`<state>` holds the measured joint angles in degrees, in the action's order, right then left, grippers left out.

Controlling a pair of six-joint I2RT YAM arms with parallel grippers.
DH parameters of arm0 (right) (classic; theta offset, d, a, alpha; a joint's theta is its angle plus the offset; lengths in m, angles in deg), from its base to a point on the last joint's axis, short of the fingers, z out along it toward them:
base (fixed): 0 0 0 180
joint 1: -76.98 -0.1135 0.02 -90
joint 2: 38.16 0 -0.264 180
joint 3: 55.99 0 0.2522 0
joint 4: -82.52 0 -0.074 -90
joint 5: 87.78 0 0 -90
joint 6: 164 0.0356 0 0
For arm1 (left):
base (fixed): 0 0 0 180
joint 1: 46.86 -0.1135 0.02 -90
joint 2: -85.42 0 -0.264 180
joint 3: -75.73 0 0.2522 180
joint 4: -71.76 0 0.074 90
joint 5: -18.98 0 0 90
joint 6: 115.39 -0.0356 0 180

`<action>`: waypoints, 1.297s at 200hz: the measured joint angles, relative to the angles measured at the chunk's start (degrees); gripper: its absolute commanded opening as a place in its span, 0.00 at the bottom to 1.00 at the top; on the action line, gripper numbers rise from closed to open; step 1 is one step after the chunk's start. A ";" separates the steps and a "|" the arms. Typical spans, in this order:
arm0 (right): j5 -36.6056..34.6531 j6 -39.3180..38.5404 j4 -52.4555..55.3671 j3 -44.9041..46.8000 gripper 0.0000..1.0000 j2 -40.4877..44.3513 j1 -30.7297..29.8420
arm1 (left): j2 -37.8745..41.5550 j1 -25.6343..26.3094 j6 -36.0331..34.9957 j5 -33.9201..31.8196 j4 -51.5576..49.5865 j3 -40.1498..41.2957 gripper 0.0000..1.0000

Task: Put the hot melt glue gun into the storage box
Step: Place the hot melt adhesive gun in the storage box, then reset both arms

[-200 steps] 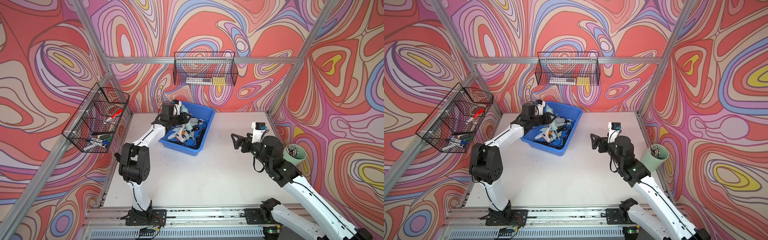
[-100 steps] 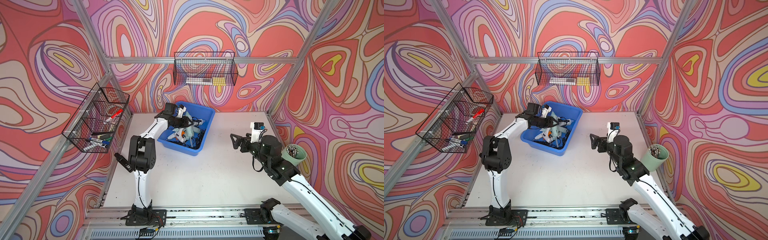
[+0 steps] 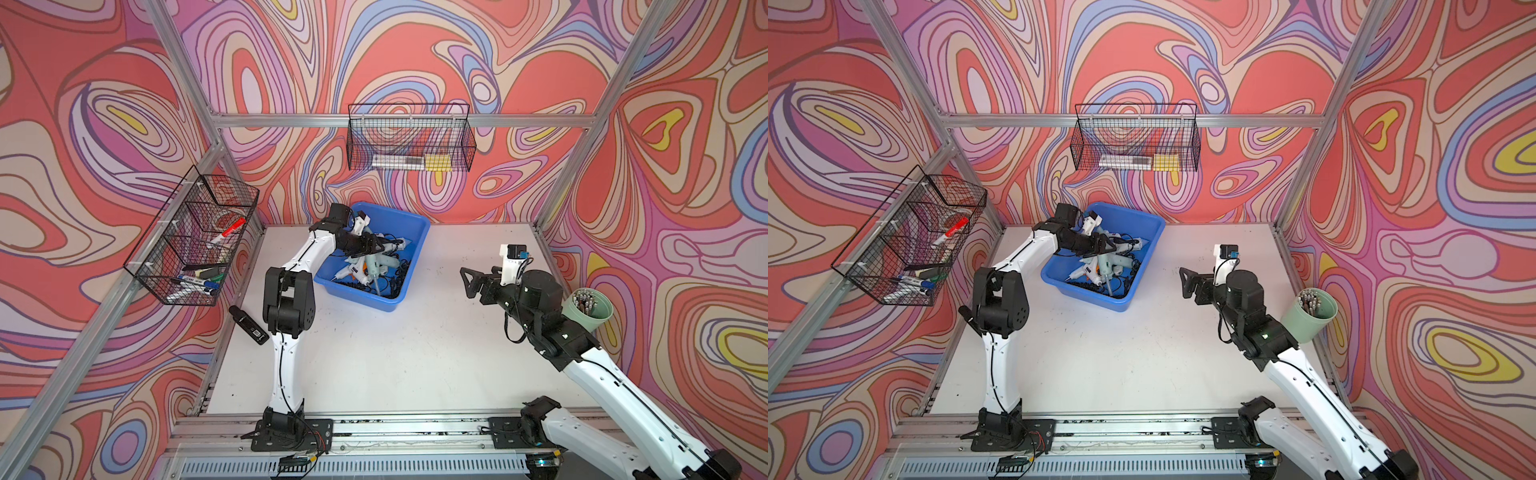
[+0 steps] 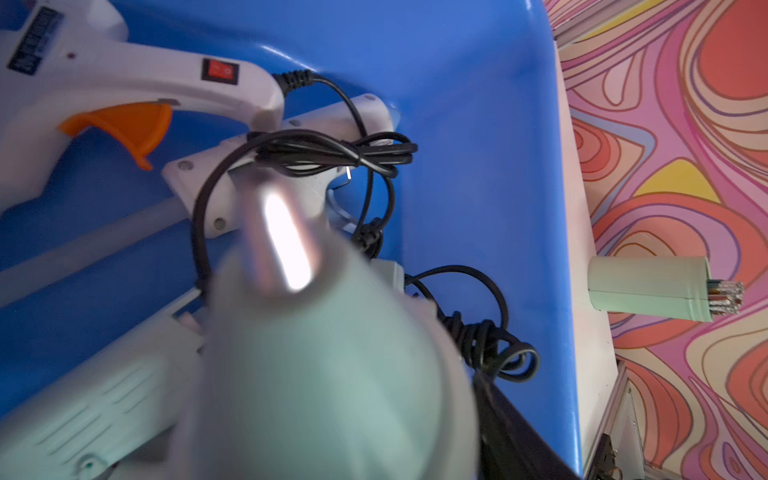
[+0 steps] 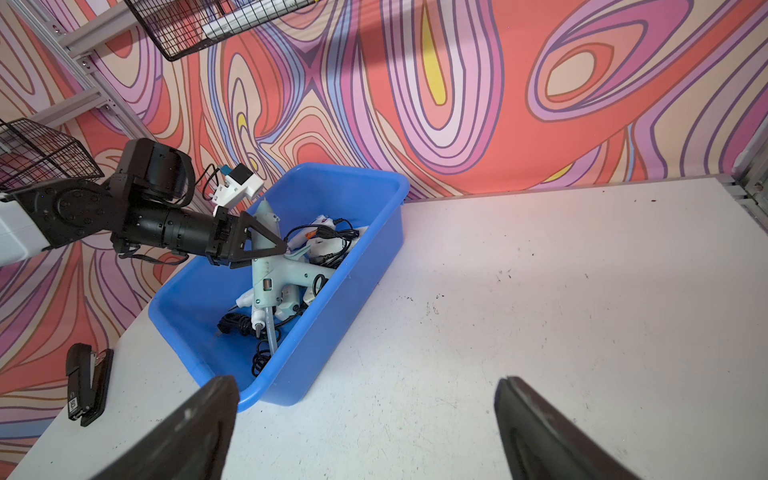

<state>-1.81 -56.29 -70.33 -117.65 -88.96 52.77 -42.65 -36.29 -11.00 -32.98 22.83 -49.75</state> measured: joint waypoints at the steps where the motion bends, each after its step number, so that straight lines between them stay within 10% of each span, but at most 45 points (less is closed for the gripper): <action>1: 0.00 0.00 0.00 0.00 0.98 0.00 0.00 | -0.04 0.00 0.00 -0.17 0.00 -0.04 0.80; 44: 0.00 -0.04 0.00 -1.20 0.98 -0.37 0.00 | -0.48 0.17 1.44 -4.79 -0.09 -0.72 0.99; 145: -12.17 0.15 3.65 -2.05 0.98 -0.33 0.00 | 13.57 0.33 3.10 -30.91 -2.45 1.92 0.99; 259: -33.14 -10.95 -6.38 16.52 0.98 3.15 0.00 | 62.69 1.14 4.70 -44.22 23.43 61.09 0.99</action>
<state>-34.95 -67.24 -76.71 -101.12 -85.81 52.77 20.03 -35.15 -6.30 -77.19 46.26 11.34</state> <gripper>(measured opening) 0.983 0.992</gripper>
